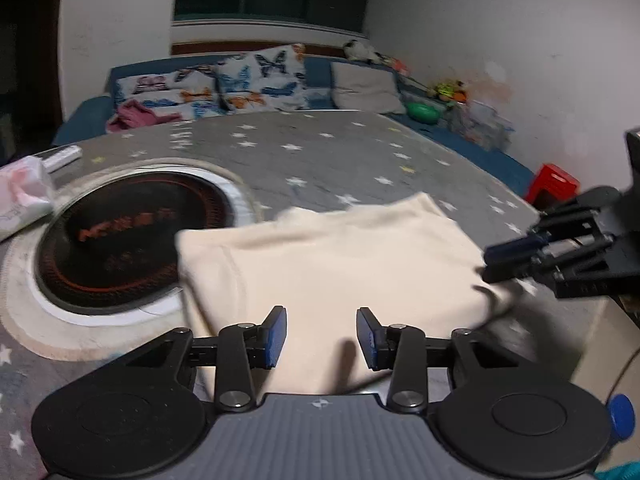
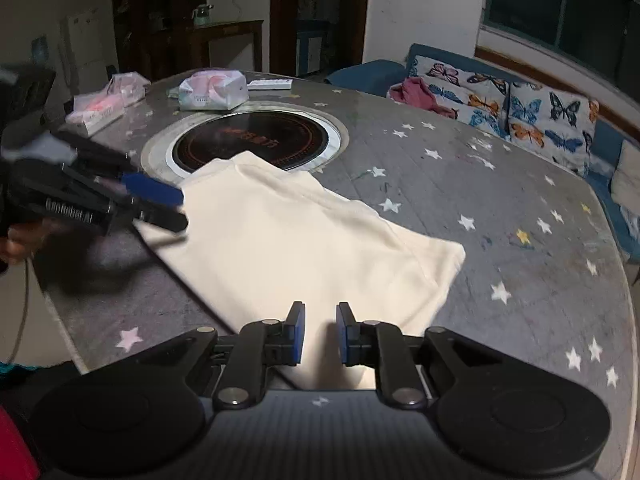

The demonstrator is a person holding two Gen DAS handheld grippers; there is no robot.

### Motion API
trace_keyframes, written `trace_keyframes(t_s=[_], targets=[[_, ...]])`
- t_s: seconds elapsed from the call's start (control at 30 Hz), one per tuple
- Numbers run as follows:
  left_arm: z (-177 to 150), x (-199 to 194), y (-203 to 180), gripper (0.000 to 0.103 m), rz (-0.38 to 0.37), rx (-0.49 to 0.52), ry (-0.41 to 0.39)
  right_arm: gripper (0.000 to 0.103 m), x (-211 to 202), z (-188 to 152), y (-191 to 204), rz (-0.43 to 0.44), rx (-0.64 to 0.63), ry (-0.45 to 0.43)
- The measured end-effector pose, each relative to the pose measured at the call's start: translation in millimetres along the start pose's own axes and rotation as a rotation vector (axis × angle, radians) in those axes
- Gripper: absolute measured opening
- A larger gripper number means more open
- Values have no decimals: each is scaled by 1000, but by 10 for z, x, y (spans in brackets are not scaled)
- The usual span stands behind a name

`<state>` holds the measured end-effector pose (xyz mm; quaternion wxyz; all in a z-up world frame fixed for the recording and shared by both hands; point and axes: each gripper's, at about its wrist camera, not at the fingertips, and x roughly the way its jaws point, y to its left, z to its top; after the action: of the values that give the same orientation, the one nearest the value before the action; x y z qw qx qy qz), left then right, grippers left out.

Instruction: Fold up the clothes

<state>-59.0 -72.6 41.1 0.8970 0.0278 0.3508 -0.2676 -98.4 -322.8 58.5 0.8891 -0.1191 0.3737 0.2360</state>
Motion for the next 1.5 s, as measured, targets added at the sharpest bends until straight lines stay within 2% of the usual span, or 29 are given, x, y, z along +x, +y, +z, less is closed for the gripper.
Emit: trace_keyframes(t_s=[0.1, 0.33, 0.53, 0.6, 0.73, 0.93, 1.07, 1.17, 1.23, 1.5], targets=[[31, 51, 115, 41, 16, -35, 19, 15, 149, 7, -1, 7, 1, 26], [297, 111, 124, 41, 10, -31, -8, 15, 243, 283, -126, 0, 46, -28], [586, 473, 63, 39, 9, -16, 11, 15, 557, 530, -233, -2, 108, -56], [622, 617, 61, 35, 21, -15, 28, 15, 664, 566, -265, -3, 134, -52], [633, 842, 108, 35, 48, -28, 60, 13, 875, 534, -301, -27, 162, -9], [618, 842, 121, 36, 63, -31, 54, 13, 818, 529, -262, -42, 164, -32], [617, 834, 106, 42, 81, -39, 57, 14, 865, 510, -221, -53, 167, -15], [615, 770, 80, 55, 93, -38, 45, 14, 814, 517, -189, -66, 171, -28], [606, 716, 59, 59, 104, -35, 34, 15, 759, 524, -168, -71, 174, -38], [548, 468, -26, 80, 144, -19, -16, 30, 658, 474, -104, -115, 225, -29]])
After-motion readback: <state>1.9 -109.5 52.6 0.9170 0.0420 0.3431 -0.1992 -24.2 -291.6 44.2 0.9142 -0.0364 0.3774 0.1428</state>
